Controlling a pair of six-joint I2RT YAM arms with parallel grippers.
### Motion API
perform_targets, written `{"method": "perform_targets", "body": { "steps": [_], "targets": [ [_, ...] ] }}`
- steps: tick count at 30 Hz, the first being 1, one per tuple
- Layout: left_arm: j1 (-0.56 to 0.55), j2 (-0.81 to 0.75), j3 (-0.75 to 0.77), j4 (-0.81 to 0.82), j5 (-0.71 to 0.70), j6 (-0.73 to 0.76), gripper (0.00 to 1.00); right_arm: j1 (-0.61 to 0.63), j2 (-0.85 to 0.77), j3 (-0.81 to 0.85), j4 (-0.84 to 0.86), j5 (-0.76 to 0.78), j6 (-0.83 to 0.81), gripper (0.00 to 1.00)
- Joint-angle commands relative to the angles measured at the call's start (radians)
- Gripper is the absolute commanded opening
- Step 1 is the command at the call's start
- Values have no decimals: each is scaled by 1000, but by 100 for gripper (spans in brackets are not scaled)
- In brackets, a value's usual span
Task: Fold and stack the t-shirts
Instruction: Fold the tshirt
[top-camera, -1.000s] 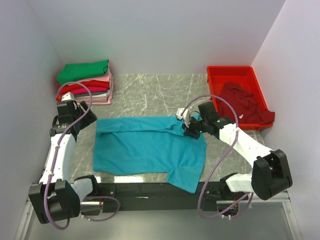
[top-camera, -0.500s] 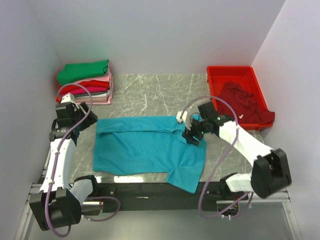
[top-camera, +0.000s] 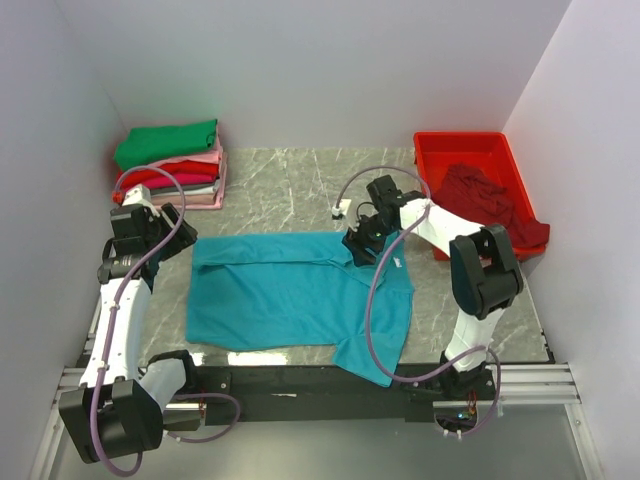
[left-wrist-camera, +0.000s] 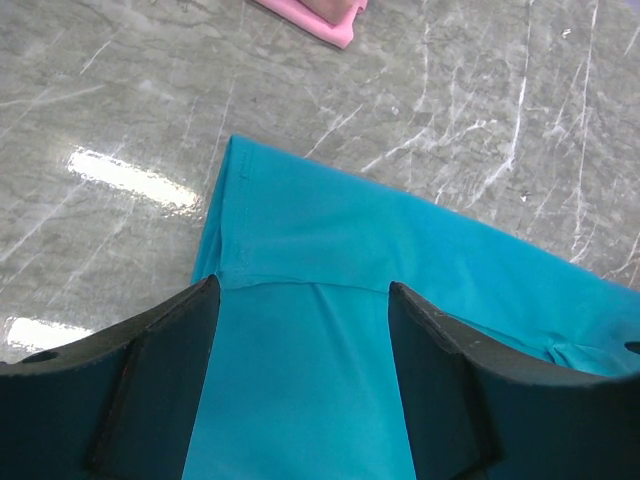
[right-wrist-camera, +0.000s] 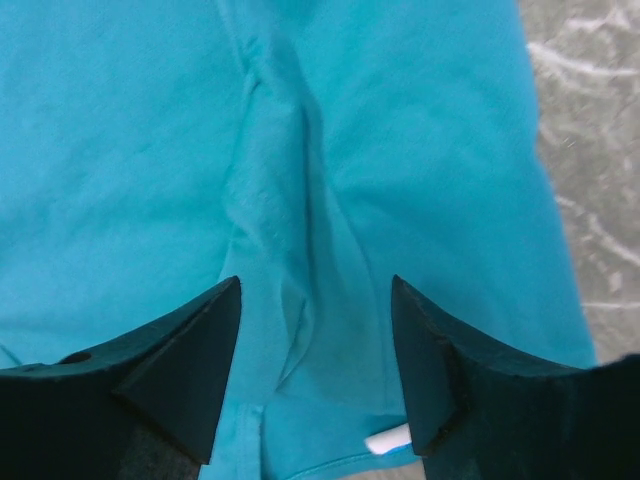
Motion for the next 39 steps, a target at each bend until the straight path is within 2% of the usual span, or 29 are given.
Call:
{"method": "perform_targets", "body": {
  "steps": [1,6,9,10,12,13,22,26,27,28,31,34,36,39],
  "targets": [
    [2,-15,3,50,34,18,73,18,36,64,-22,25,-20,66],
    [2,-6,4,53,48,16,72,56,58,73,-26,32,-9,56],
    [2,0,6,54,49,18,72,78,54,73,-35,42,-9,45],
    [1,0,6,54,51,18,72,90,47,74,-42,41,-7,36],
    [2,0,4,54,52,18,72,98,32,77,-60,39,-4,28],
    [1,-3,6,56,54,18,72,110,12,73,-60,47,-1,19],
    [2,-6,4,57,57,16,72,202,-22,71,-118,61,58,0],
    [2,-1,6,59,61,18,72,263,10,80,-120,55,121,1],
    [2,-1,6,57,63,16,72,285,39,87,-120,65,140,6],
    [2,-1,4,56,62,16,72,293,53,112,-138,70,169,27],
    [2,0,4,57,58,16,72,303,67,145,-170,47,181,48],
    [2,0,4,57,58,16,72,287,14,160,-178,65,198,57],
    [2,5,3,59,58,13,72,248,-21,176,-186,68,207,59],
    [2,34,0,70,77,-2,72,91,-31,205,-175,27,244,59]
  ]
}}
